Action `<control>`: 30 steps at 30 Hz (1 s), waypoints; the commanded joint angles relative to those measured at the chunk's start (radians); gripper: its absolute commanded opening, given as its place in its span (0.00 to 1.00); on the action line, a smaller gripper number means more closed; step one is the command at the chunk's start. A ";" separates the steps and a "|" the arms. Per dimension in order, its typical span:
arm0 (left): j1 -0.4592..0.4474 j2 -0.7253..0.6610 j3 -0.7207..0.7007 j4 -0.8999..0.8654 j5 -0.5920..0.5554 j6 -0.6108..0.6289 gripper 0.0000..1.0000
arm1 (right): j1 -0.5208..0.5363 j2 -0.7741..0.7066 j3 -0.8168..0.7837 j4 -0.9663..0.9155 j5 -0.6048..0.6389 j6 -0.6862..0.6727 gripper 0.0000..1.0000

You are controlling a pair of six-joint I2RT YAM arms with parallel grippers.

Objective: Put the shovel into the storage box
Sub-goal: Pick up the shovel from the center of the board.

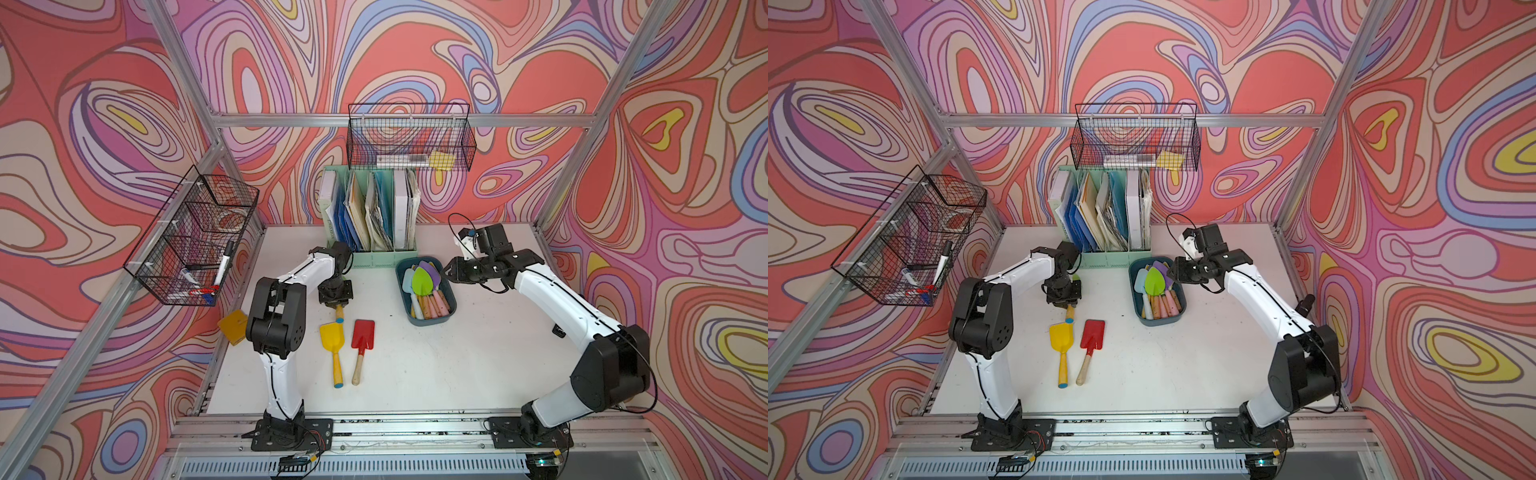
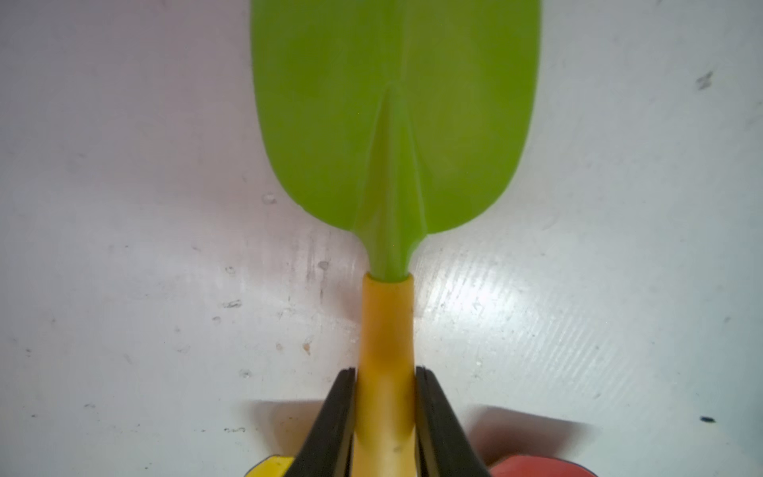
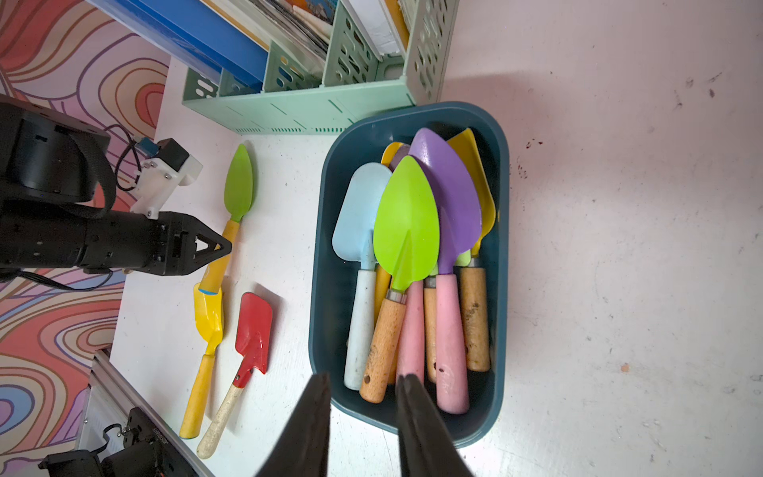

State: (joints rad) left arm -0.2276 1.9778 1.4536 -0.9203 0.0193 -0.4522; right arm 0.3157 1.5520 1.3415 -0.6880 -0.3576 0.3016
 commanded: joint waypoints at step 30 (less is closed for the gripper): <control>-0.108 -0.236 -0.021 -0.048 -0.051 0.019 0.00 | 0.023 0.046 0.014 0.087 -0.130 0.045 0.28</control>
State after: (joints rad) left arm -0.3161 1.7912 1.4376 -0.9344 -0.0158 -0.4423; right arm 0.3195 1.5623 1.3418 -0.6308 -0.4320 0.3321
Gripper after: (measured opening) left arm 0.233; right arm 0.279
